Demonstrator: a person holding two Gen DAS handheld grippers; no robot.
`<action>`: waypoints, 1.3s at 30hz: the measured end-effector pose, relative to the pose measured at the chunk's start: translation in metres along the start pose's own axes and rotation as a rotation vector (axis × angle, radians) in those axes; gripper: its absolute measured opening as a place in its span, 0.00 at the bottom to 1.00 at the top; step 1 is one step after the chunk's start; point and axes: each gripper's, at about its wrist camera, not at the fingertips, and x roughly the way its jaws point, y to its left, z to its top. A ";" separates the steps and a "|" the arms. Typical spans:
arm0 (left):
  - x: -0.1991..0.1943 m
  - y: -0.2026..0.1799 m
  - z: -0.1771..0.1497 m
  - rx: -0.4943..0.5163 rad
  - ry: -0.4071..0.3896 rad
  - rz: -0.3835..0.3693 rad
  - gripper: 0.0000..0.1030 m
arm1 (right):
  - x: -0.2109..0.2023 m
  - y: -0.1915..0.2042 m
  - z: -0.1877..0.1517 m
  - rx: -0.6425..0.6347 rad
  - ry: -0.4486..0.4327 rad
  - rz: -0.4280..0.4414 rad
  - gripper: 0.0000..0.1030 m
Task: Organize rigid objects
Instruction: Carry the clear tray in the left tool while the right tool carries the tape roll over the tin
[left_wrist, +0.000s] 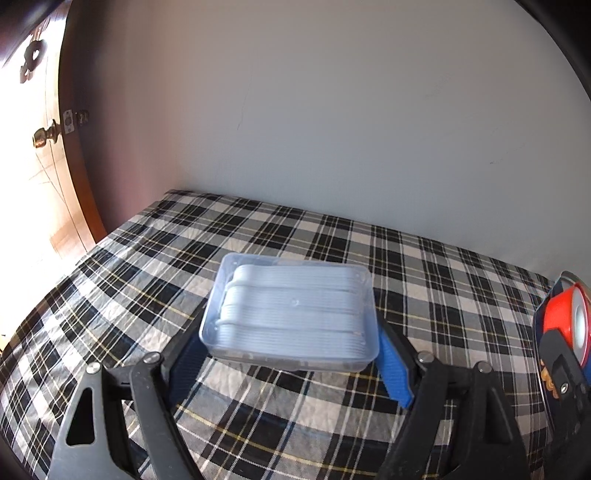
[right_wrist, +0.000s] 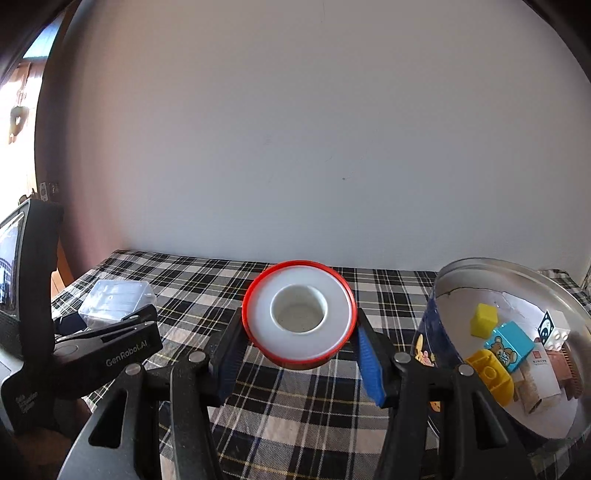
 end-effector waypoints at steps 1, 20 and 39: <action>-0.001 -0.001 0.000 0.000 -0.004 -0.001 0.79 | -0.001 -0.001 0.000 0.005 0.000 -0.001 0.55; -0.009 -0.008 -0.004 0.021 -0.023 -0.017 0.79 | -0.019 -0.009 -0.007 0.006 -0.021 -0.008 0.55; -0.026 -0.033 -0.009 0.075 -0.076 -0.046 0.79 | -0.040 -0.019 -0.013 -0.008 -0.051 -0.033 0.55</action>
